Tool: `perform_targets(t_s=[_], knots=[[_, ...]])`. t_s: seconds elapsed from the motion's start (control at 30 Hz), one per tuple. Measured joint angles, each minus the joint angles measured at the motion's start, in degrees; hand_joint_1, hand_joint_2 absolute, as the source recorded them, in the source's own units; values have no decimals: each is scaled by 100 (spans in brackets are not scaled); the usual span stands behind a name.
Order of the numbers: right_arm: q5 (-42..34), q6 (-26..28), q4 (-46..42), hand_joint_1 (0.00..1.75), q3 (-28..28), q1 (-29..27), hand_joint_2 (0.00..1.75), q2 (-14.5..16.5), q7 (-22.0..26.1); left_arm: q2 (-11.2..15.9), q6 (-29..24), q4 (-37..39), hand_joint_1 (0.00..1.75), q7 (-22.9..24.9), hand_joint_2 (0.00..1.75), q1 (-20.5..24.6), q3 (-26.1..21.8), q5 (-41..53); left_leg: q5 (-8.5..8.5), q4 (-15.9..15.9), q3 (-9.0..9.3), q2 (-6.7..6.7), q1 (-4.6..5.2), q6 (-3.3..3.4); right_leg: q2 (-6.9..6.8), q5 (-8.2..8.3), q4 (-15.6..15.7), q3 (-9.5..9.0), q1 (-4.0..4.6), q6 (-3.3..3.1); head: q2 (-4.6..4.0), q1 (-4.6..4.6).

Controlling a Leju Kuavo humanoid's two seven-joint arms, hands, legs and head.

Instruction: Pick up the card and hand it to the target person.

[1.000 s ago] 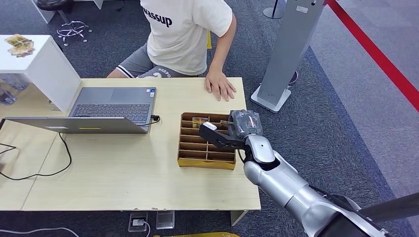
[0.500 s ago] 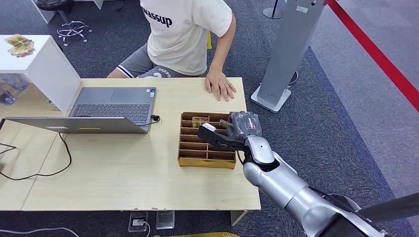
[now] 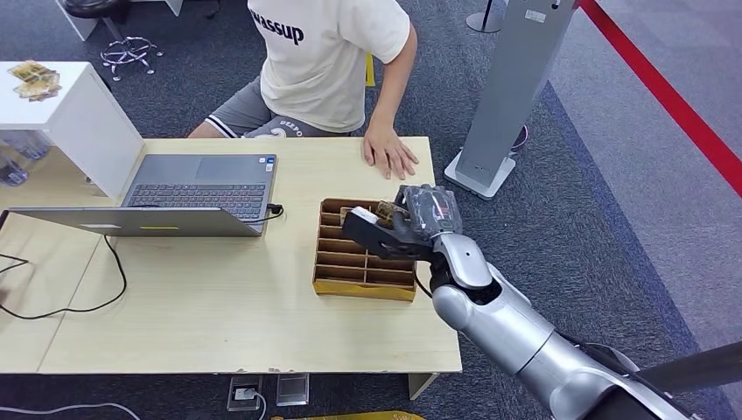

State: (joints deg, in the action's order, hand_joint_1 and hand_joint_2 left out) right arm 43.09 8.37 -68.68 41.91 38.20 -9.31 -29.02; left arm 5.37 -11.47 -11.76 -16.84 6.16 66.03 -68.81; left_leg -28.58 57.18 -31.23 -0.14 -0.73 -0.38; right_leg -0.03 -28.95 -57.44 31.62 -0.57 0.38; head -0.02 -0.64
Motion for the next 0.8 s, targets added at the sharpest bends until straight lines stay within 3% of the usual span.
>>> perform_targets(t_s=[0.27, 0.47, 0.63, 0.8], knots=[[121, 70, -892, 145, -121, -41, 175, -193, -22, 1, 1, 0, 0, -47, 0, -2, -2, -7, 0, 0, 1, 0, 0, 0, 0, 0, 0, -1, 0, 0, 1, 2], [456, 690, -1073, 145, -137, -69, 175, -229, 425, -1, 13, 0, 0, -47, 0, -1, -2, -14, 0, 0, -1, 0, 0, 0, 0, 0, 0, -1, 0, 0, 1, 4], [639, 1619, -879, 145, -171, -77, 175, -227, 1143, -4, 67, 0, 0, -71, 0, 1, -2, 20, 0, 0, -2, -1, 0, 0, 0, 0, 0, -1, 0, 0, 1, 3], [-264, 2501, -417, 145, -310, -99, 175, -166, 2609, -6, 163, 0, 0, -131, 0, 2, 0, 95, 0, 0, -2, -1, 0, 0, -1, 0, 0, -2, 0, 0, 0, 0]])
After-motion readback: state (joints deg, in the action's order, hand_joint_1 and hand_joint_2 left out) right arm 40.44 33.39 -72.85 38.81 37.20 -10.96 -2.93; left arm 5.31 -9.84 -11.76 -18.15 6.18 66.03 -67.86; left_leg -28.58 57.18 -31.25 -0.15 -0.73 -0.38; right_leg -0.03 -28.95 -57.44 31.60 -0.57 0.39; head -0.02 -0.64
